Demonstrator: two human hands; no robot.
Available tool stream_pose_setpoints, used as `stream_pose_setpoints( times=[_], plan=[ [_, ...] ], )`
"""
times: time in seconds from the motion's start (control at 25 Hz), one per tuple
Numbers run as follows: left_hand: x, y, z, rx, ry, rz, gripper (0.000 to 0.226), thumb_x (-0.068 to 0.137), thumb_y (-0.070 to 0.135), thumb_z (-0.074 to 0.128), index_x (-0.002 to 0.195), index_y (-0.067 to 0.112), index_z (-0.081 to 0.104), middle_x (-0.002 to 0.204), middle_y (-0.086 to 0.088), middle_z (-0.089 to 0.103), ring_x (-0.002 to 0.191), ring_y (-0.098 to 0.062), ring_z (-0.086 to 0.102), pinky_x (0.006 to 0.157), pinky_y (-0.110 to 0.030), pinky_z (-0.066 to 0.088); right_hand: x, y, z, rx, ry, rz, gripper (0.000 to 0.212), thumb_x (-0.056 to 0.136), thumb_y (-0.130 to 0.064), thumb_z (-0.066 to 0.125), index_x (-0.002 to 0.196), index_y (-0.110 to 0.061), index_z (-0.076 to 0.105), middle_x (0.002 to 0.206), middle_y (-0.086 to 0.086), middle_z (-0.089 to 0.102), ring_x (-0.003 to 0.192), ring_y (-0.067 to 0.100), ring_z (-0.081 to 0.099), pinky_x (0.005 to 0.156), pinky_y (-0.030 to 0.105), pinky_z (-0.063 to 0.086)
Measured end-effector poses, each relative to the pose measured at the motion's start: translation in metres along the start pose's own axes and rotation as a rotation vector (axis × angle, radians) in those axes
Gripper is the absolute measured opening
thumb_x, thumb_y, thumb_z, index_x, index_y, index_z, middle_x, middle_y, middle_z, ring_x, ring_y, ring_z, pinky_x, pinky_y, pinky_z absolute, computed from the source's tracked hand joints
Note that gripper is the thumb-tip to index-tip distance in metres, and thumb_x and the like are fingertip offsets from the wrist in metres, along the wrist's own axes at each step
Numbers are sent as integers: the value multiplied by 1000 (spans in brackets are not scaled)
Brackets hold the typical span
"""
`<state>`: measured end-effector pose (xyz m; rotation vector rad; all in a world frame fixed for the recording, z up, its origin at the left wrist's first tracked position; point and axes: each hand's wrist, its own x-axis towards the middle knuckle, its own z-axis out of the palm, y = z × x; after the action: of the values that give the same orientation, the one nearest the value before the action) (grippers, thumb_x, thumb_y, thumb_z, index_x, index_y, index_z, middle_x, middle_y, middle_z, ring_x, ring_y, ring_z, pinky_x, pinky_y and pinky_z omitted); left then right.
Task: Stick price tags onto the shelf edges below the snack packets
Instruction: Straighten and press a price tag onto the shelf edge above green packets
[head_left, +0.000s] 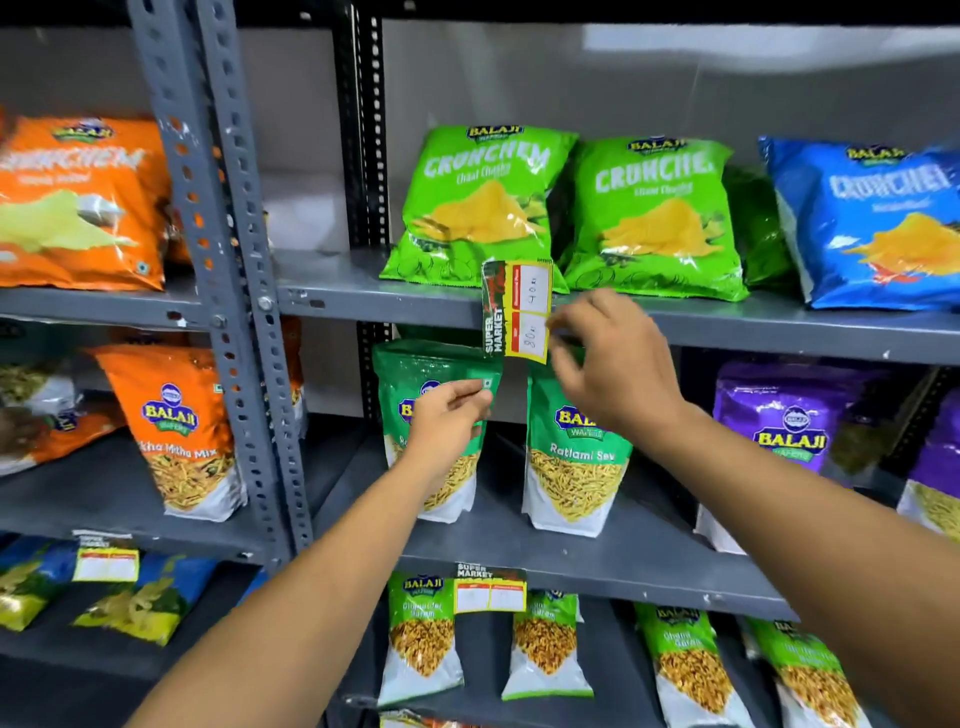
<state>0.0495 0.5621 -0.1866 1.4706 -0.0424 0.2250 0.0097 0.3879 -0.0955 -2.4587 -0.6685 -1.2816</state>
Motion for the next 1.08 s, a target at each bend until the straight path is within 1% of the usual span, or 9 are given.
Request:
stream_pose_setpoints(
  times=[0.08, 0.2, 0.28, 0.4, 0.48, 0.72, 0.8, 0.92, 1.08],
  plan=[
    [-1, 13, 10, -82, 19, -2, 18, 90, 12, 61, 108, 11, 61, 92, -2, 67, 76, -9, 64, 68, -22, 51, 30, -8, -6, -72, 16, -74, 36, 82, -22, 57, 118, -19, 59, 117, 8, 63, 105, 35, 56, 83, 45, 49],
    [4, 25, 24, -211, 65, -22, 32, 90, 12, 61, 118, -1, 55, 99, -9, 66, 78, -12, 65, 69, -22, 52, 64, -23, -4, -210, -131, -111, 47, 88, -26, 53, 134, -23, 47, 134, 3, 57, 121, 33, 49, 92, 48, 45],
    [5, 28, 31, -266, 91, -35, 31, 90, 11, 61, 117, -4, 55, 91, -7, 66, 77, -13, 65, 74, -27, 52, 74, -28, 4, -278, -183, -120, 42, 91, -26, 49, 133, -25, 48, 130, 3, 60, 117, 34, 51, 88, 47, 45],
    [-1, 32, 34, -328, 87, -48, 4, 90, 9, 60, 94, 8, 63, 79, -2, 64, 71, -14, 61, 77, -28, 51, 79, -29, 9, -297, -195, -118, 37, 92, -26, 50, 128, -28, 54, 123, 5, 61, 110, 36, 55, 80, 45, 46],
    [-4, 32, 33, -354, 90, -54, 10, 90, 9, 61, 82, 16, 61, 78, -1, 65, 71, -14, 61, 79, -29, 50, 79, -27, 9, -306, -184, -113, 33, 91, -27, 52, 123, -29, 59, 119, 7, 62, 107, 37, 55, 78, 44, 45],
    [-14, 39, 29, -351, 106, -41, 16, 91, 13, 60, 76, 18, 59, 77, -1, 64, 73, -16, 61, 80, -33, 51, 75, -34, -6, -263, -176, -110, 21, 88, -35, 57, 101, -24, 67, 105, 6, 68, 100, 34, 58, 78, 41, 42],
    [-19, 41, 15, -324, 131, 10, 18, 91, 11, 59, 74, 17, 60, 74, -2, 65, 71, -16, 62, 70, -29, 51, 61, -31, -14, -131, -176, -52, 16, 87, -34, 58, 94, -24, 67, 99, 5, 70, 95, 31, 61, 77, 40, 45],
    [-24, 52, -13, -301, 113, 145, 18, 88, 9, 61, 72, 17, 65, 72, -3, 69, 65, -15, 64, 63, -30, 54, 32, -21, -26, 250, -156, 216, 7, 84, -31, 64, 84, -24, 67, 82, -1, 71, 77, 19, 63, 71, 34, 50],
    [-28, 75, -21, -216, 90, 223, 19, 83, 11, 68, 67, 19, 73, 68, -3, 74, 66, -21, 67, 73, -41, 56, 7, -11, -30, 428, -171, 396, 12, 82, -26, 70, 73, -25, 62, 66, -9, 64, 59, 4, 55, 64, 26, 45]
  ],
)
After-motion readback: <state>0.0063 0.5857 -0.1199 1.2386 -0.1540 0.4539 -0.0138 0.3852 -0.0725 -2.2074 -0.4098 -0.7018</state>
